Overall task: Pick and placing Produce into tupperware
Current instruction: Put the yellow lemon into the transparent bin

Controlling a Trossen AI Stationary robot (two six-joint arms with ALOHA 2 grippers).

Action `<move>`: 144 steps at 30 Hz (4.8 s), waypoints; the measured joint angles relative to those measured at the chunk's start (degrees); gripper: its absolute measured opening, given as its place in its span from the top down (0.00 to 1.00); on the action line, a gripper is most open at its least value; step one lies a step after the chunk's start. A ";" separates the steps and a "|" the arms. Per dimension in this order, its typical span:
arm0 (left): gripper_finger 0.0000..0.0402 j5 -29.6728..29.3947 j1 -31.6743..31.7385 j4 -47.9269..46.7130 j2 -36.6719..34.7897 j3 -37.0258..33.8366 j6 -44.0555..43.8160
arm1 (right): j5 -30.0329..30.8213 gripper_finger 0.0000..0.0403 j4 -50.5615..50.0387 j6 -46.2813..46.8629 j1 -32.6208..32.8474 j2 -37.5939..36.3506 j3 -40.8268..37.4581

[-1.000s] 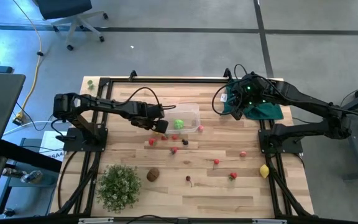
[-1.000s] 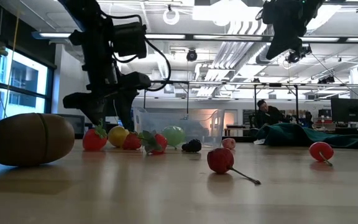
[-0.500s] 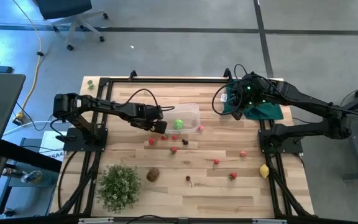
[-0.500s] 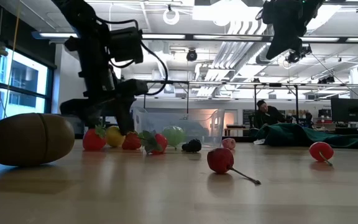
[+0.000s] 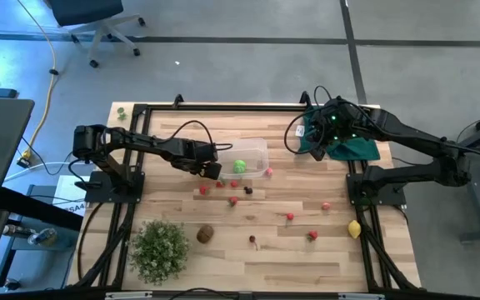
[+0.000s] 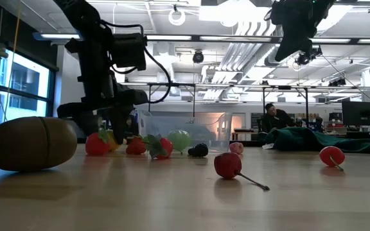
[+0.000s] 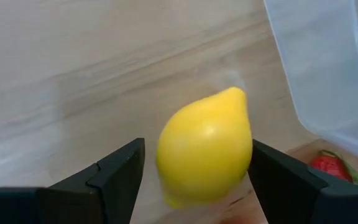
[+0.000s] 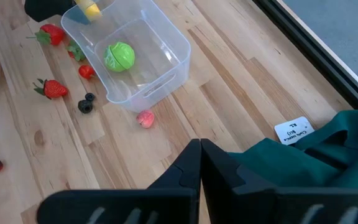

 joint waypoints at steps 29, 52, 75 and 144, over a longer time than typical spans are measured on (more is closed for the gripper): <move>0.35 -7.29 -0.02 0.05 0.00 0.04 7.86 | 0.00 1.00 0.01 -0.02 0.00 0.02 0.00; 0.35 -8.03 0.00 1.96 2.01 0.13 12.53 | 0.00 1.00 0.01 -0.02 -0.02 0.02 0.00; 0.35 -6.61 -0.07 4.70 4.00 0.11 15.47 | -0.02 1.00 0.01 -0.02 -0.01 0.02 0.00; 0.48 -8.09 0.00 -0.73 4.09 2.73 6.45 | -0.01 1.00 0.01 -0.02 0.00 0.02 0.00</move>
